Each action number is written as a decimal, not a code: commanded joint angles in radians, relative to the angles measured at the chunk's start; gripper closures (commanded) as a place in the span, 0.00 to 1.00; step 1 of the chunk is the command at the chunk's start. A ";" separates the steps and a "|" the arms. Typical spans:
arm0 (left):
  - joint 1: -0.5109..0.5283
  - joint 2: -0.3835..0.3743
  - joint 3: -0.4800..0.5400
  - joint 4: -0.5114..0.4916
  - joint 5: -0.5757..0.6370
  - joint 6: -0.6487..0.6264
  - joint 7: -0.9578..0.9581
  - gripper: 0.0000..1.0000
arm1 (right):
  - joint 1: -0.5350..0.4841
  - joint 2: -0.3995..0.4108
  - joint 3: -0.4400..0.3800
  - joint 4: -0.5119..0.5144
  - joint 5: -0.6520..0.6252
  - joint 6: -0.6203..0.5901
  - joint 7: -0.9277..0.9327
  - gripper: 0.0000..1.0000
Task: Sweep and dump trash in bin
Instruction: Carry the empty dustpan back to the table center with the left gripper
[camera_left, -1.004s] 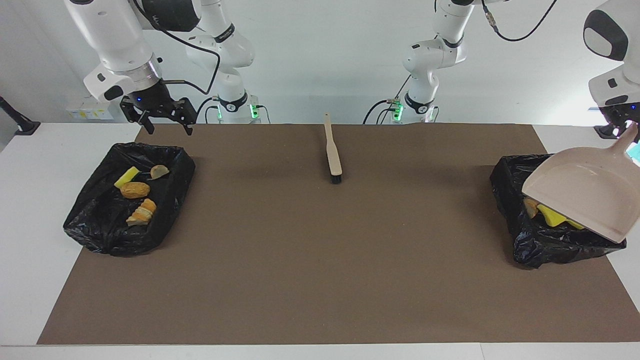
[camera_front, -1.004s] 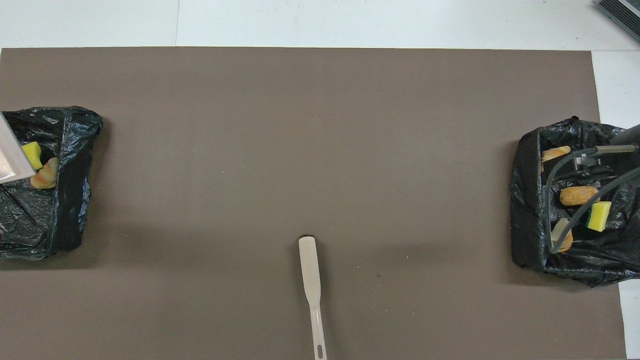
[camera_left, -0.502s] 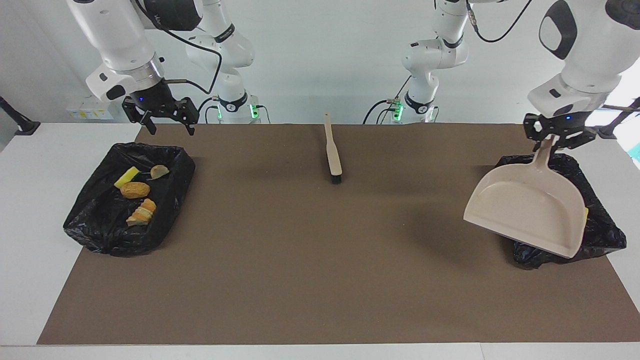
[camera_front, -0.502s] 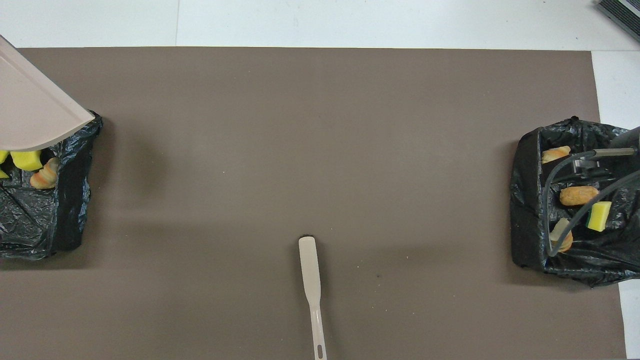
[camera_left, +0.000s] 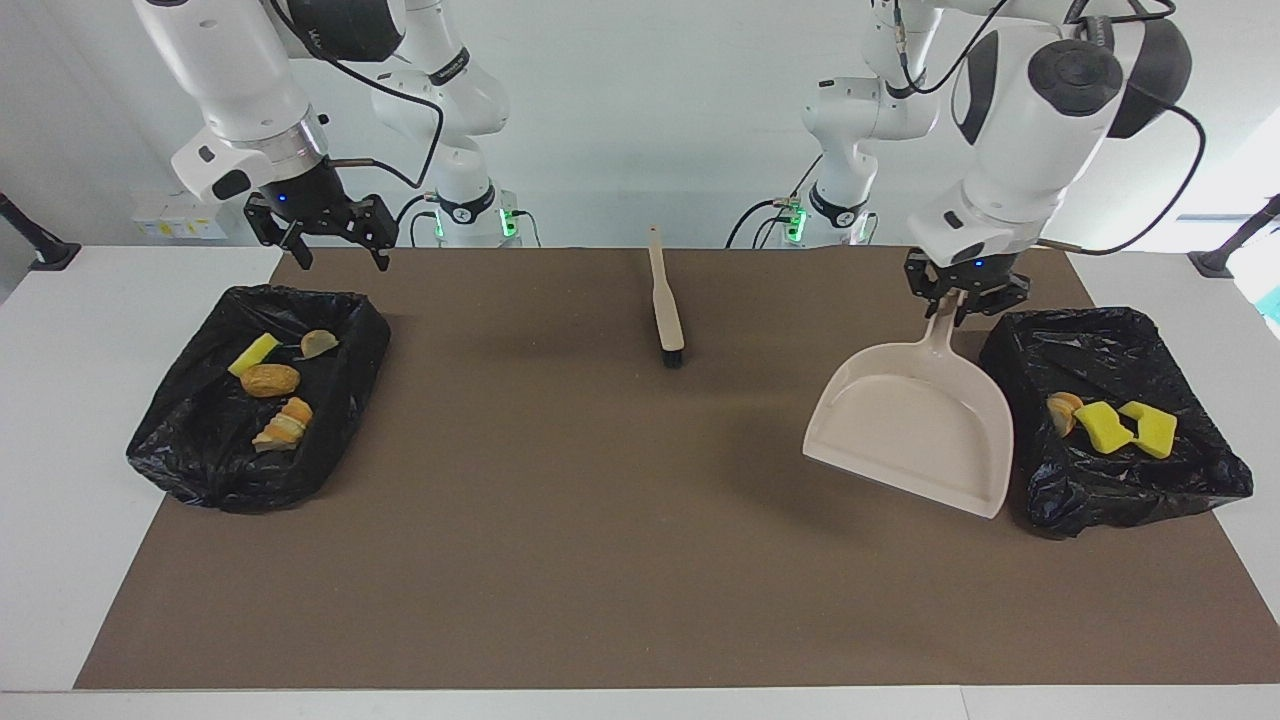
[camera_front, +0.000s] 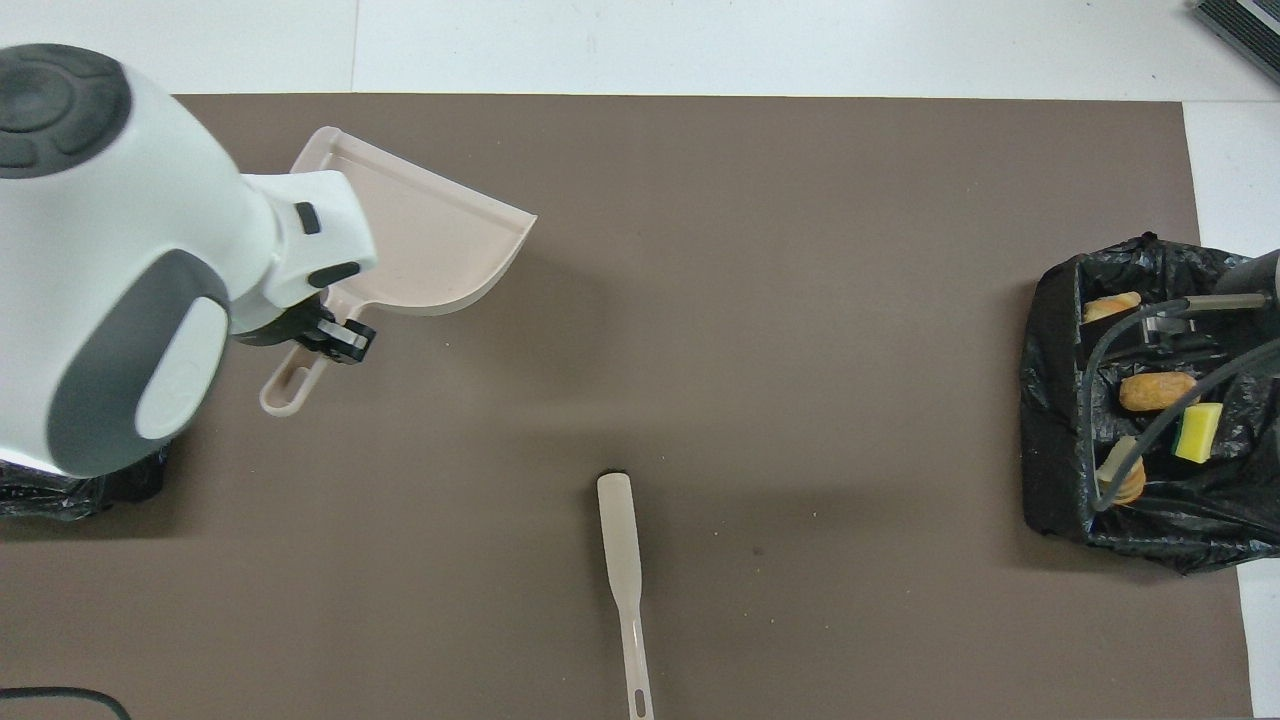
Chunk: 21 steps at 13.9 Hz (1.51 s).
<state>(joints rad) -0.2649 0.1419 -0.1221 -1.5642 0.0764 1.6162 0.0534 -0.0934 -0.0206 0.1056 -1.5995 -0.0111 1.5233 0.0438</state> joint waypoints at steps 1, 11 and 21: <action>-0.083 0.017 0.021 -0.036 -0.038 0.082 -0.104 1.00 | -0.008 -0.018 0.003 -0.026 0.017 0.028 0.016 0.00; -0.287 0.215 0.019 -0.048 -0.058 0.387 -0.536 1.00 | -0.008 -0.018 0.003 -0.026 0.017 0.028 0.016 0.00; -0.320 0.266 0.021 -0.105 -0.083 0.518 -0.595 1.00 | -0.008 -0.018 0.003 -0.026 0.017 0.028 0.015 0.00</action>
<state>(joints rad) -0.5595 0.4018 -0.1212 -1.6577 0.0084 2.1020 -0.5172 -0.0934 -0.0206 0.1056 -1.5996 -0.0110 1.5236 0.0438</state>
